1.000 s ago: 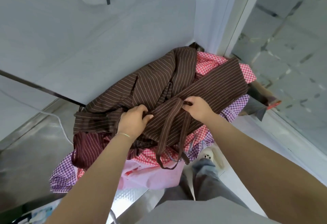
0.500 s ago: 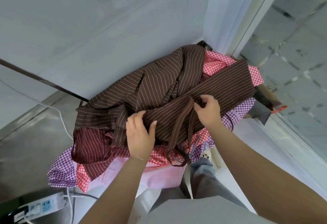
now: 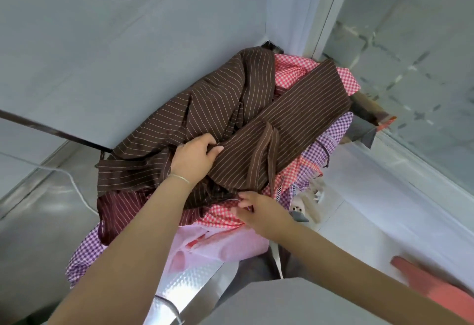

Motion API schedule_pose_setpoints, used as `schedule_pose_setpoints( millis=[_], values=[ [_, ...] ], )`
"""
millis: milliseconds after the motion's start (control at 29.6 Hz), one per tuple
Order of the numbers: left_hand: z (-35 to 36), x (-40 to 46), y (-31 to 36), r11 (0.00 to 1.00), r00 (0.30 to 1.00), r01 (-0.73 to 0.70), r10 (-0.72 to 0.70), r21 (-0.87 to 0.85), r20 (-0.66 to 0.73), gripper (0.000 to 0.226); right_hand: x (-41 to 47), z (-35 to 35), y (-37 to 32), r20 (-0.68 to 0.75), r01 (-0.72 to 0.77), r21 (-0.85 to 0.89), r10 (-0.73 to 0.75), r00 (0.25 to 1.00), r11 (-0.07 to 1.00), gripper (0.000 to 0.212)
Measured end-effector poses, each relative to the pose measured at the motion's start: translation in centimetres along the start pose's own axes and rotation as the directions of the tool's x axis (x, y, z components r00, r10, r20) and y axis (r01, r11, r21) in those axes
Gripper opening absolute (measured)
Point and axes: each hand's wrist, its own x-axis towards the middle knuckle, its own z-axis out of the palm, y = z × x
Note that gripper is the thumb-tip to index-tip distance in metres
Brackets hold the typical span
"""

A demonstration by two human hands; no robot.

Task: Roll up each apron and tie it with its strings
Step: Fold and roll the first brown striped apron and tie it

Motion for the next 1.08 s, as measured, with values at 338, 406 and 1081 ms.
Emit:
schedule_pose_setpoints(
  millis=[338,406,1081],
  values=[
    [-0.8,-0.7,-1.7,0.952,0.969,0.235,-0.214,-0.196,0.124,0.048,0.5,0.8,1.7,-0.284,-0.163,0.3,0.252,0.925,0.94,0.047],
    [-1.0,-1.0,-2.2,0.938,0.963,0.258,-0.23,-0.23,0.142,0.047,1.2,0.6,1.5,-0.247,-0.084,0.538,0.253,0.935,0.839,0.041],
    [0.7,-1.1,-2.4,0.956,0.965,0.262,-0.256,-0.132,0.061,0.021,0.6,1.0,0.9,0.291,-0.445,0.823,0.41,0.864,0.354,0.028]
  ],
)
